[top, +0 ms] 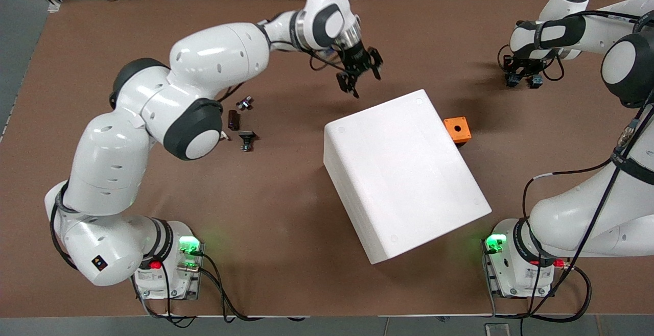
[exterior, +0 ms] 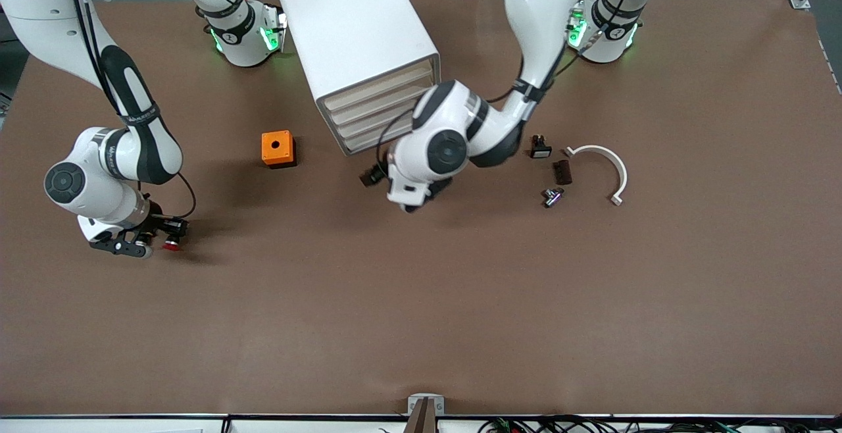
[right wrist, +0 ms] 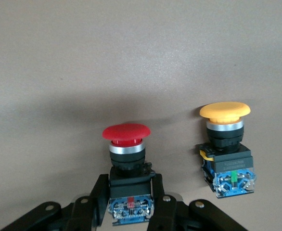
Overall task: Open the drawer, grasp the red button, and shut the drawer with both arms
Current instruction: 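Open the right gripper to release the button while the left gripper retracts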
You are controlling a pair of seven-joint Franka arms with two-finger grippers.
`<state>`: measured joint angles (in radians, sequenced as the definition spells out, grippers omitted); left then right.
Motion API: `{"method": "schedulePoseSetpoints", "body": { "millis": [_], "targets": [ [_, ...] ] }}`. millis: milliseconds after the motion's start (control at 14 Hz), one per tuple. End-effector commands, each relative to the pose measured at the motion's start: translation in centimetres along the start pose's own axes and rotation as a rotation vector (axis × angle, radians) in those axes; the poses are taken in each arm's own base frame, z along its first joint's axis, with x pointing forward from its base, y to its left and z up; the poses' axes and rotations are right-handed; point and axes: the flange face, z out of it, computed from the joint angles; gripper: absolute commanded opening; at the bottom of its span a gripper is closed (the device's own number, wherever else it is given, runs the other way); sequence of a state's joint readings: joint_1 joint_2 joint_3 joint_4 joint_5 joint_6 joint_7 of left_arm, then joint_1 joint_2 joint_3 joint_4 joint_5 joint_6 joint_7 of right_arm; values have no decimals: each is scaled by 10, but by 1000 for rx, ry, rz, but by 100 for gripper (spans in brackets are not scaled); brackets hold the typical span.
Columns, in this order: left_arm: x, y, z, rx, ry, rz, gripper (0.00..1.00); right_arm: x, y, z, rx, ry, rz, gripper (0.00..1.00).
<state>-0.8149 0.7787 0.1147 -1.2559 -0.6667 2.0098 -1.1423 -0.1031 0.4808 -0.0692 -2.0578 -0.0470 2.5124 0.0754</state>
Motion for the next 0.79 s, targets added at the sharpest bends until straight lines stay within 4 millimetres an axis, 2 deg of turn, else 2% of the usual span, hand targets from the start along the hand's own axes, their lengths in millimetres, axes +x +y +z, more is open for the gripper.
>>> {"method": "schedulePoseSetpoints", "body": {
  "millis": [0, 71, 143, 214, 357, 500, 643, 714],
  "targets": [
    [34, -4, -99, -98, 68, 58, 100, 0, 5, 2, -4, 0, -1, 0],
    [48, -8, -133, -140, 82, 80, 100, 0, 5, 1, -5, -2, 0, 15],
    [72, -19, -178, -191, 102, 71, 100, 1, 6, 1, -5, -2, -7, 80],
    [90, -33, -211, -191, 108, 81, 100, 1, 4, 0, -6, 0, -5, 100],
    [108, -70, -274, -107, 151, 177, 100, 3, 1, -2, -6, 3, -14, 100],
    [122, -111, -316, 39, 189, 306, 100, 4, -3, -10, -6, 2, -24, 100],
    [141, -160, -365, 142, 194, 421, 100, 8, -6, -30, -9, -26, -40, 100],
    [153, -188, -396, 136, 191, 472, 100, 10, -9, -46, -11, -46, -57, 100]
  ]
}}
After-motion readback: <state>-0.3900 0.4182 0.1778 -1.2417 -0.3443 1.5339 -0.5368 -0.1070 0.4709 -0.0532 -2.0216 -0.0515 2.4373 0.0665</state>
